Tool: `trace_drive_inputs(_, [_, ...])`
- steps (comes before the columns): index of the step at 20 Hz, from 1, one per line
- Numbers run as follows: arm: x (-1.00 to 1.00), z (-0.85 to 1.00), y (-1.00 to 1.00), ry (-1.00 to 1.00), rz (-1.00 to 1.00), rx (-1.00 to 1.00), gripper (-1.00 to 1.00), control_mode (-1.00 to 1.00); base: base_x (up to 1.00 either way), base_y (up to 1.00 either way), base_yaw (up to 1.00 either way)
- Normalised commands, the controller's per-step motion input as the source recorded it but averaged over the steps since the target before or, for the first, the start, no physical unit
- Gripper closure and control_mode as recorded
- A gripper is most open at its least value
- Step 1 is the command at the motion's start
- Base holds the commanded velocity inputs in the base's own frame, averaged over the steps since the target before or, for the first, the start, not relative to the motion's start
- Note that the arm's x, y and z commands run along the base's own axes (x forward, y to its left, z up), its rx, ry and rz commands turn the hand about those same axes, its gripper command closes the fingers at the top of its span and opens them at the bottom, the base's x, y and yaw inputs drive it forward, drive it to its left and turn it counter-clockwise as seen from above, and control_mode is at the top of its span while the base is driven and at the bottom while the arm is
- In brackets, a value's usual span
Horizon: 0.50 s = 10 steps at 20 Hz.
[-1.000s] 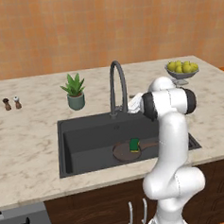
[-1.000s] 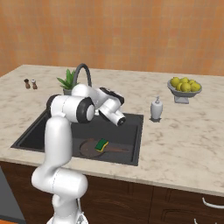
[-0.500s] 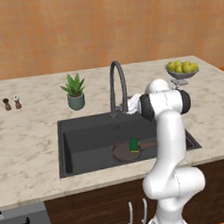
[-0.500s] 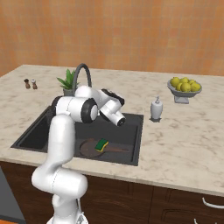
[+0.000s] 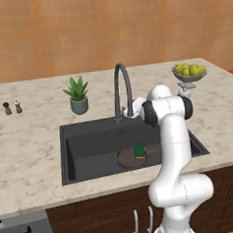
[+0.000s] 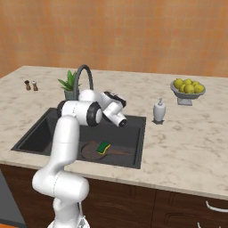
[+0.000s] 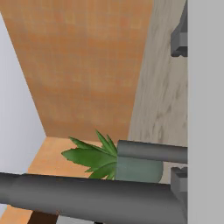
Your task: Pick the pan and sponge and place them into the sink. Then turn on the water.
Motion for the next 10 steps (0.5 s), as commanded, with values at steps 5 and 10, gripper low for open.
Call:
trace_drive_inputs(5, [0.3, -0.02, 0.0, -0.02, -0.02, 0.0, -1.0, -1.0, 0.0, 0.0, 0.0])
trace_drive_inputs(10, [0.28, 0.0, 0.0, -0.02, -0.04, 0.0, -1.0, -1.0, 0.0, 0.0, 0.0])
